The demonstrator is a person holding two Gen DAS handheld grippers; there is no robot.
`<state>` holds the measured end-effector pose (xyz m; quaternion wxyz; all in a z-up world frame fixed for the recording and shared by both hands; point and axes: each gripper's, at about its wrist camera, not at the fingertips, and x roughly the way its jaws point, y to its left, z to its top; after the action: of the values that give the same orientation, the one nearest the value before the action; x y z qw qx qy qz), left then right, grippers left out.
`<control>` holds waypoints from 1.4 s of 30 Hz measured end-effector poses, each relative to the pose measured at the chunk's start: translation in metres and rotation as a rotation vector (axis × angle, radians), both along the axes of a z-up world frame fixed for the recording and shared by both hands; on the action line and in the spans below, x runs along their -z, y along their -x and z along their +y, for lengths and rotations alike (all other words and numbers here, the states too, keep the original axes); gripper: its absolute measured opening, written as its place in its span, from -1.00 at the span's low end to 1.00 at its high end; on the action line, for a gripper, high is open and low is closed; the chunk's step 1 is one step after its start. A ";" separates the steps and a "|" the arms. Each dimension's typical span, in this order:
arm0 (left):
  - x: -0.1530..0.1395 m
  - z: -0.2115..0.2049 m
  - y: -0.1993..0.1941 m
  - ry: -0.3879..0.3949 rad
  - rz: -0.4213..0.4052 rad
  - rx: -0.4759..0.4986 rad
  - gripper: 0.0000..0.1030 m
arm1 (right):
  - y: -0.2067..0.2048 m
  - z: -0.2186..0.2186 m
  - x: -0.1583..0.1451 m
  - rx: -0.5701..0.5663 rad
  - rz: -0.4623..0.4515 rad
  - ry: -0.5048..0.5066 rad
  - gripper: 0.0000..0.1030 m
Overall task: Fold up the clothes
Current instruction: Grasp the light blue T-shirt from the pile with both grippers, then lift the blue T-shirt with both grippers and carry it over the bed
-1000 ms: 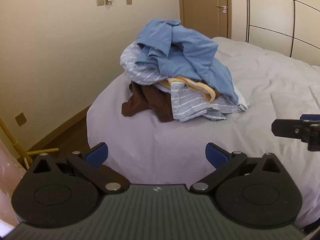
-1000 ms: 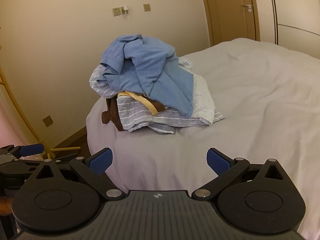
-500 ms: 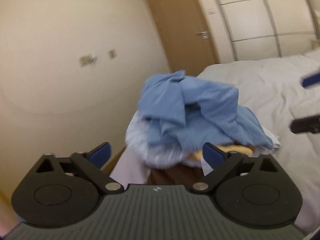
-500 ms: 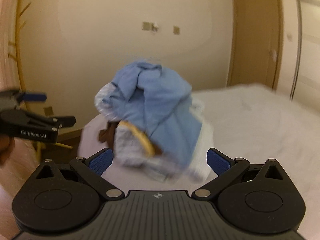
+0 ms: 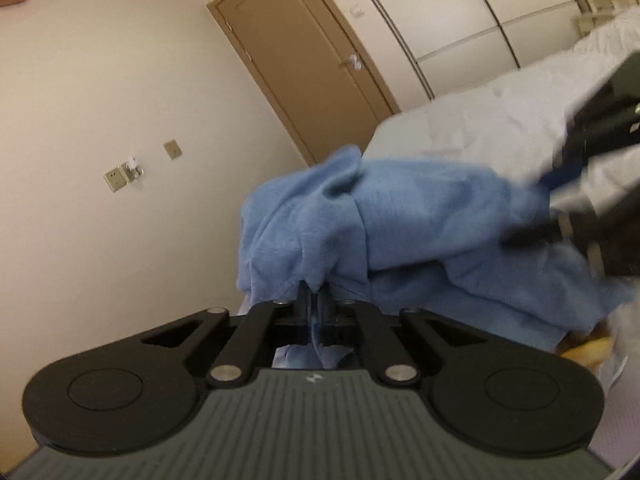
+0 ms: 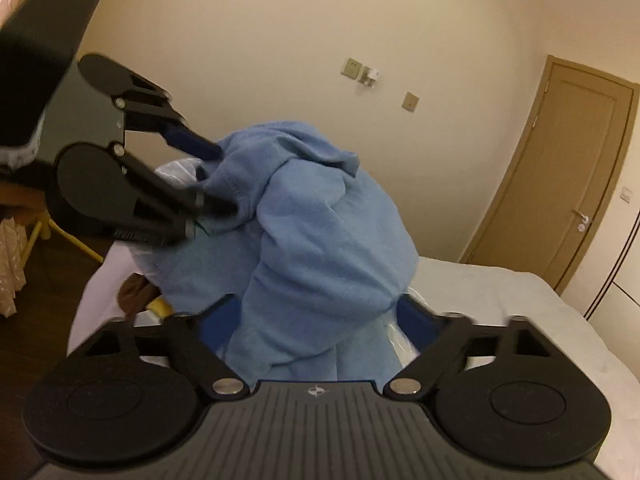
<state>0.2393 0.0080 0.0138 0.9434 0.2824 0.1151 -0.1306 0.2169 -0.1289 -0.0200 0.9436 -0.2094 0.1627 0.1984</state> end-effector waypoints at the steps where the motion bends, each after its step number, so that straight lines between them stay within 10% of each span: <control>1: -0.006 0.000 0.005 0.016 -0.011 0.013 -0.98 | -0.002 -0.004 -0.002 0.002 0.006 -0.023 -0.44; 2: -0.015 -0.001 0.013 0.034 -0.032 0.034 -0.98 | -0.004 -0.007 -0.005 0.004 0.011 -0.046 -0.99; 18: -0.121 -0.122 0.160 0.409 0.033 0.597 -0.99 | 0.234 -0.207 -0.113 0.387 -0.243 -0.140 -0.96; 20: -0.099 -0.154 0.165 0.405 0.139 0.641 -0.98 | 0.269 -0.233 -0.112 0.477 -0.261 -0.118 -0.95; 24: -0.036 -0.226 0.169 0.349 0.384 0.727 -0.89 | 0.308 -0.292 -0.081 0.668 -0.184 -0.108 -0.81; 27: 0.010 -0.256 0.164 0.236 0.455 0.721 -0.81 | 0.317 -0.335 -0.035 0.825 -0.057 -0.079 0.21; 34: 0.050 -0.255 0.164 0.163 0.471 0.682 -0.19 | 0.375 -0.342 0.034 0.925 0.074 -0.198 0.26; 42: 0.070 -0.233 0.149 0.159 0.473 0.615 -0.08 | 0.382 -0.222 0.101 0.577 0.256 -0.208 0.26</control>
<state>0.0904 -0.2253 -0.0559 0.8267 0.1917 0.2287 -0.4771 -0.1651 -0.3505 -0.1207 0.9491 -0.0304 0.3113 -0.0366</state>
